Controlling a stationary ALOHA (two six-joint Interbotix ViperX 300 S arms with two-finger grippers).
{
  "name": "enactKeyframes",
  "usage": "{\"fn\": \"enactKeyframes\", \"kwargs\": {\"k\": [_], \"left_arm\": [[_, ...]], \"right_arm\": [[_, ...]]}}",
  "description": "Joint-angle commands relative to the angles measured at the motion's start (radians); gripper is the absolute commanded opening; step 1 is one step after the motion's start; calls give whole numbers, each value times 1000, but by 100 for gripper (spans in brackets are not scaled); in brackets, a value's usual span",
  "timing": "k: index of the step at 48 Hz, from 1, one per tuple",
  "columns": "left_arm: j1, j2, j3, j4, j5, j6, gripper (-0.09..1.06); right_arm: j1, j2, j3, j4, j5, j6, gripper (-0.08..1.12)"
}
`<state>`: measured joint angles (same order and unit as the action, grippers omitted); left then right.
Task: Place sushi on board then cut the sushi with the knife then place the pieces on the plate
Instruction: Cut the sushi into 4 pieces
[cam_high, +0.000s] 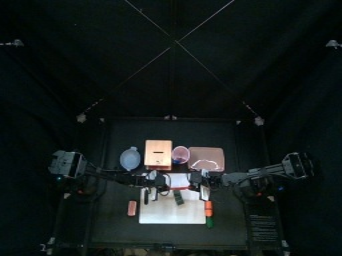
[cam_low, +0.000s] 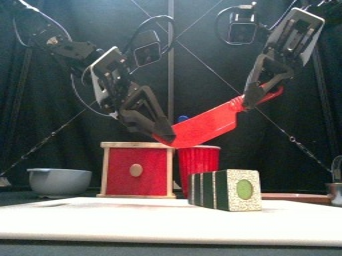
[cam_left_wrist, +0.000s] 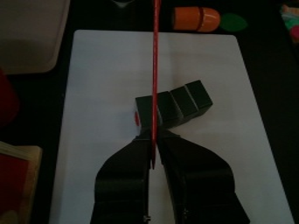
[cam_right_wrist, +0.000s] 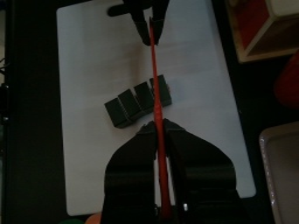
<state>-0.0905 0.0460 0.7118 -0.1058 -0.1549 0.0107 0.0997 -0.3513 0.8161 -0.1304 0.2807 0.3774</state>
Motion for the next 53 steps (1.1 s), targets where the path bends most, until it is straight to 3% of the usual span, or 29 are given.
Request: {"fn": "enactKeyframes", "kwargs": {"k": [1,22,44,53], "left_arm": [[-12,-17,-28,-2,17,-3,49],[-44,18,-51,-31,32,-3,48],[-51,61,-77,-38,34,-5,48],[-52,61,-80,-51,61,-5,48]], "right_arm": [[5,2,-18,14,0,5,37],[-3,69,-18,32,58,8,37],[-32,112,-20,31,94,8,37],[-35,118,-18,34,94,8,37]]}}
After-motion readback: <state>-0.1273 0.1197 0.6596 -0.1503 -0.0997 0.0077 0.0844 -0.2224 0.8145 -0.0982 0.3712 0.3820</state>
